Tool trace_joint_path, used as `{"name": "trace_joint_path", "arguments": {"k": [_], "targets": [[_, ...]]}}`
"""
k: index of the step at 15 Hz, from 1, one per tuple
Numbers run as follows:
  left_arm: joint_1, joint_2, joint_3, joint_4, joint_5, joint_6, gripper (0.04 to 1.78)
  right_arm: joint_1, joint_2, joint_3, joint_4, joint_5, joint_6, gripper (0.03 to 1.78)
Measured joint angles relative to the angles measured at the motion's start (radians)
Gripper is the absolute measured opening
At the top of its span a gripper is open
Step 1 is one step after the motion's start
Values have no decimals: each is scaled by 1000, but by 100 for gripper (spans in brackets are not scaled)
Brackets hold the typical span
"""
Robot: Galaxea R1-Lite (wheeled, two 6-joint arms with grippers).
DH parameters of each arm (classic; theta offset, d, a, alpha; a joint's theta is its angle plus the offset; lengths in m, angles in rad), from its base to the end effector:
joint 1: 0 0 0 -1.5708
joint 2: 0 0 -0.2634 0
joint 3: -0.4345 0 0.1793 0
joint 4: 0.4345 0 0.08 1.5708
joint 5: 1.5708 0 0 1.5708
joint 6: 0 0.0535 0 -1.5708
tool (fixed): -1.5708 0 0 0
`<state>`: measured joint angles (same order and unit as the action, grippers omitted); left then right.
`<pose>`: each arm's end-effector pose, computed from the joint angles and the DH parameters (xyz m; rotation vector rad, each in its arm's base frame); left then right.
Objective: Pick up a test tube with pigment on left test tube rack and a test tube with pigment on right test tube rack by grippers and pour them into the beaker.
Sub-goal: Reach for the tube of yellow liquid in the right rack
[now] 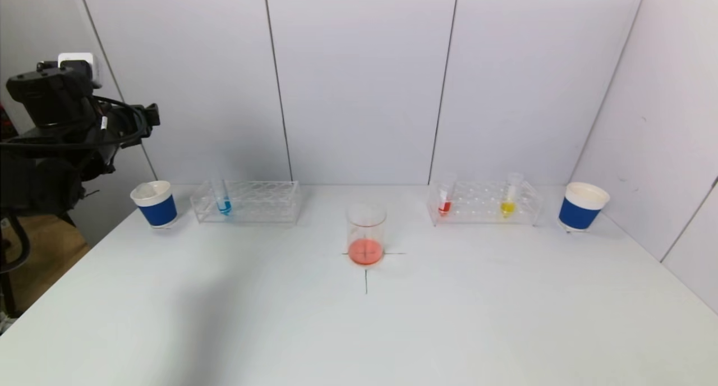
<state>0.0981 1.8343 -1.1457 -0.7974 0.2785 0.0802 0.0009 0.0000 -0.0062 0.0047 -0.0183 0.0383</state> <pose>0.3696 0.0512 0.2235 0.0693 -0.0938 0.3804 0.0323 -0.0009 0.0767 0.0383 -0.0018 -0.0174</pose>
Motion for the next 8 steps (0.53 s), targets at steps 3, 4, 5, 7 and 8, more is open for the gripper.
{"name": "trace_joint_path", "arguments": {"k": [3, 4, 5, 7, 8], "targets": [[-110, -221, 89, 144, 7, 0, 177, 0, 0, 0, 0, 0, 0, 177], [-146, -295, 125, 193, 15, 0, 177, 0, 0, 0, 0, 0, 0, 177], [-184, -369, 166, 241, 30, 4, 177, 0, 0, 0, 0, 0, 0, 177], [-242, -513, 244, 312, 66, 31, 177, 0, 0, 0, 0, 0, 0, 177], [-262, -589, 283, 337, 86, 58, 177, 0, 0, 0, 0, 0, 0, 177]]}}
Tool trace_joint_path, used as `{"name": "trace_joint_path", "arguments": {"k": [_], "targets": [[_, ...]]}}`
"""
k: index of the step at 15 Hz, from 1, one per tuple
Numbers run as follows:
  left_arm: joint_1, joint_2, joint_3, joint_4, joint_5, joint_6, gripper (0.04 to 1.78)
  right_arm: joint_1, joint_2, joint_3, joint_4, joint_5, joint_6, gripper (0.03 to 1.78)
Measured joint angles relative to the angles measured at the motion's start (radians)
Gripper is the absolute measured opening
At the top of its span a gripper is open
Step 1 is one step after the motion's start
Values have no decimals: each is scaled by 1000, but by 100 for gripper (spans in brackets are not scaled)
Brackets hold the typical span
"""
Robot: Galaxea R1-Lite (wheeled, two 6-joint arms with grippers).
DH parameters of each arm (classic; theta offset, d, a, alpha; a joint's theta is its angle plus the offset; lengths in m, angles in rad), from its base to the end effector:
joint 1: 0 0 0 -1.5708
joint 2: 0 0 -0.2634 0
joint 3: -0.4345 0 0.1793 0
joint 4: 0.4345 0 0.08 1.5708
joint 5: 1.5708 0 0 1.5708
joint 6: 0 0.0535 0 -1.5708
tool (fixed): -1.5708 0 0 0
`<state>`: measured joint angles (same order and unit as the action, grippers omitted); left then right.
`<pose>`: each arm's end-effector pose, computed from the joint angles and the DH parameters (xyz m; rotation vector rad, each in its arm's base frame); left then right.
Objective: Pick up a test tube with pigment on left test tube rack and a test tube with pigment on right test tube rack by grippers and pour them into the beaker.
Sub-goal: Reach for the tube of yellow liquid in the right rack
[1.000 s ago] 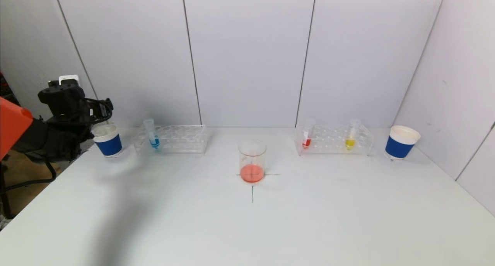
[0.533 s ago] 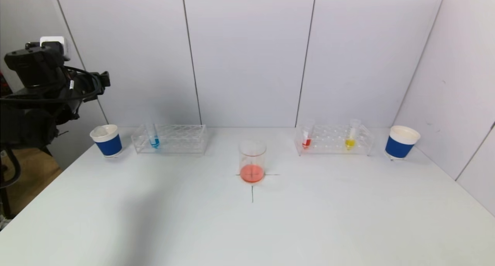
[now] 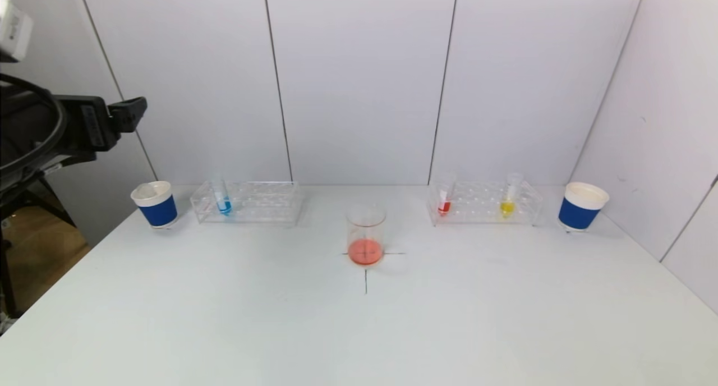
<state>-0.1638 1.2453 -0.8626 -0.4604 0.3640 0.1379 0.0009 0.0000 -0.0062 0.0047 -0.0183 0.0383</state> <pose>0.2245 -0.0178 0.2689 0.1171 -0.0612 0.2049 0.0323 -0.0009 0.0767 0.0383 -0.0018 -0.0174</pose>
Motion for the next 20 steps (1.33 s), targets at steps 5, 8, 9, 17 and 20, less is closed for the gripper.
{"name": "trace_joint_path", "arguments": {"k": [5, 8, 9, 17, 20], "targets": [[-1, -333, 127, 84, 116, 109, 177, 0, 0, 0, 0, 0, 0, 177], [115, -506, 174, 183, 127, 101, 177, 0, 0, 0, 0, 0, 0, 177], [142, -556, 197, 202, 127, 90, 177, 0, 0, 0, 0, 0, 0, 177], [264, -904, 463, 257, 66, 59, 177, 0, 0, 0, 0, 0, 0, 177], [260, -956, 499, 274, -42, -13, 177, 0, 0, 0, 0, 0, 0, 177]]}}
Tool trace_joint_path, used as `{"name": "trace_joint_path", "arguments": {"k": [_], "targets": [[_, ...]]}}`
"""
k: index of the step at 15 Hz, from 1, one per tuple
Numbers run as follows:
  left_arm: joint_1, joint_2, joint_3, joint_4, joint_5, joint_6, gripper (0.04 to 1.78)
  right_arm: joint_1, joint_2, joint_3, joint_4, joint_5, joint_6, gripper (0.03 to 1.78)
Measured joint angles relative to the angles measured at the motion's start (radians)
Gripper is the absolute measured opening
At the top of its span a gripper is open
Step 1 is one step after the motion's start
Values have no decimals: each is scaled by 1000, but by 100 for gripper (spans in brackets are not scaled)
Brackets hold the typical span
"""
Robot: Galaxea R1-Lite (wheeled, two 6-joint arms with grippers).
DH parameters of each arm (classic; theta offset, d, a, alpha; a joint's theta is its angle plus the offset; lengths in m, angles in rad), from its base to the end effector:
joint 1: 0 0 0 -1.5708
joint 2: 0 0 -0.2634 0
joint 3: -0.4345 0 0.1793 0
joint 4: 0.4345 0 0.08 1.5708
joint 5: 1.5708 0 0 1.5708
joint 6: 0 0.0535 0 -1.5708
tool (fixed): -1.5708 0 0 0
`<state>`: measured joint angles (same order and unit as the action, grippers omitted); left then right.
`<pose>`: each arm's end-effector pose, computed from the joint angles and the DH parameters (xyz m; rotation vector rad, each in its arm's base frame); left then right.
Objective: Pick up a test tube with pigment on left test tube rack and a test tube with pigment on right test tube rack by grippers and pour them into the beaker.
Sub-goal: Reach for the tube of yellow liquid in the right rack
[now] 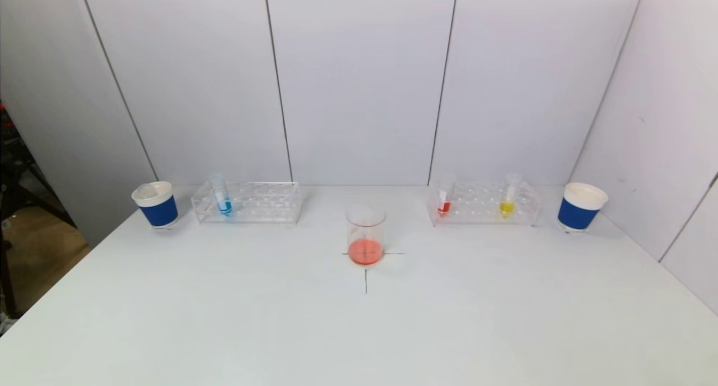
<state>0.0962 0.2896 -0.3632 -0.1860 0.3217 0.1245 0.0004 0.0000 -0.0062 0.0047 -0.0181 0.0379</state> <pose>0.0288 0.0198 0.1960 0.0926 -0.2336 0.4310 0.0323 -0.0010 0.0767 0.0379 -0.0018 -0.0177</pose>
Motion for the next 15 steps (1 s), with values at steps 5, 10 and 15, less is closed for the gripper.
{"name": "trace_joint_path", "arguments": {"k": [5, 10, 15], "targets": [[-55, -54, 13, 157, -108, -51, 177, 0, 0, 0, 0, 0, 0, 177], [-80, -164, 100, 203, -184, -51, 177, 0, 0, 0, 0, 0, 0, 177], [-89, -269, 245, 217, -254, -42, 177, 0, 0, 0, 0, 0, 0, 177]]}}
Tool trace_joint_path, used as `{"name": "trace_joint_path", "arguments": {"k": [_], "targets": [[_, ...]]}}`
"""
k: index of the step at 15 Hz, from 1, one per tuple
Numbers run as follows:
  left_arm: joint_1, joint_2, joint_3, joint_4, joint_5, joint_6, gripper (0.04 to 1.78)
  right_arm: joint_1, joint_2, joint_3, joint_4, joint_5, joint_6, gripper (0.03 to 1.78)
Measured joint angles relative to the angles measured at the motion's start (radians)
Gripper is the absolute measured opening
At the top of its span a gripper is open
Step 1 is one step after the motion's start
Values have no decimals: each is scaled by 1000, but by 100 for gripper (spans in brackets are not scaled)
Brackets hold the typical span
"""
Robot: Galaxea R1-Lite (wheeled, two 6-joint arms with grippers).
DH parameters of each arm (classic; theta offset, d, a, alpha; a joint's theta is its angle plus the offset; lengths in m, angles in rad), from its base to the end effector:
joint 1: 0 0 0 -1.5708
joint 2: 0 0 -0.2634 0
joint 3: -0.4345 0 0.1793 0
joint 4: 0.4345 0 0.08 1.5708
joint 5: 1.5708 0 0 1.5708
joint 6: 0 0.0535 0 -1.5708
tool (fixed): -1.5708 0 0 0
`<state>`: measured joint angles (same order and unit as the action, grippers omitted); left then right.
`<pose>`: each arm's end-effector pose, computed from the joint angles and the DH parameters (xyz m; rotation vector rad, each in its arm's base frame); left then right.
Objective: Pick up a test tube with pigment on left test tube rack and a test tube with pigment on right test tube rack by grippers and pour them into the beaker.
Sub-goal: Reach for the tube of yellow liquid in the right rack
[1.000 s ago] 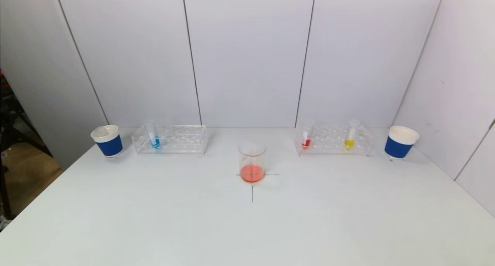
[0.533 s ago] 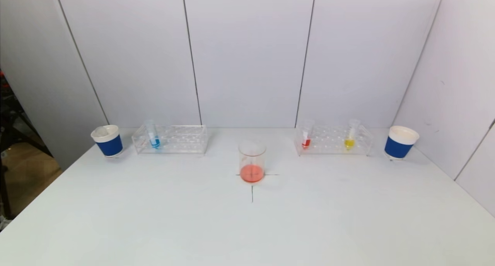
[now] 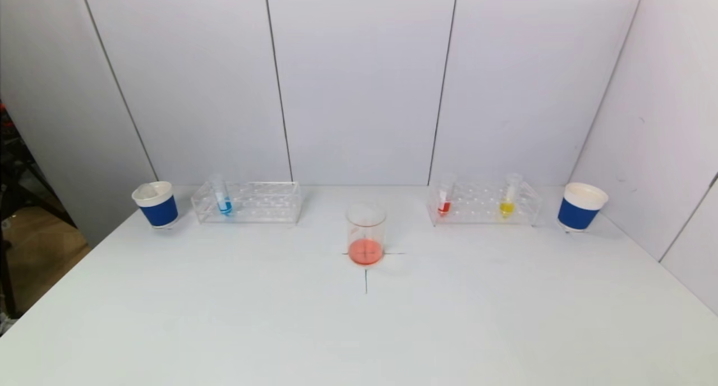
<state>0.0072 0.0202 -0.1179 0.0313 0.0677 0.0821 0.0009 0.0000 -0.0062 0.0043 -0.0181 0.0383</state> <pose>0.0242 0.0038 0.1052 0.0800 -0.0633 0.0776 0.0323 -0.0009 0.0767 0.0383 -0.0022 -0.0172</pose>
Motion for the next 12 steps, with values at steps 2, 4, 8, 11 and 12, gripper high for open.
{"name": "trace_joint_path", "arguments": {"k": [2, 4, 8, 11, 12], "targets": [[-1, -13, 64, -55, -10, 3, 177, 0, 0, 0, 0, 0, 0, 177], [-2, -19, 98, -71, -48, 9, 177, 0, 0, 0, 0, 0, 0, 177], [-2, -21, 116, -18, -93, 60, 177, 0, 0, 0, 0, 0, 0, 177], [-2, -21, 117, -19, -107, 92, 177, 0, 0, 0, 0, 0, 0, 177], [-1, -21, 118, -18, -105, 105, 177, 0, 0, 0, 0, 0, 0, 177]]}}
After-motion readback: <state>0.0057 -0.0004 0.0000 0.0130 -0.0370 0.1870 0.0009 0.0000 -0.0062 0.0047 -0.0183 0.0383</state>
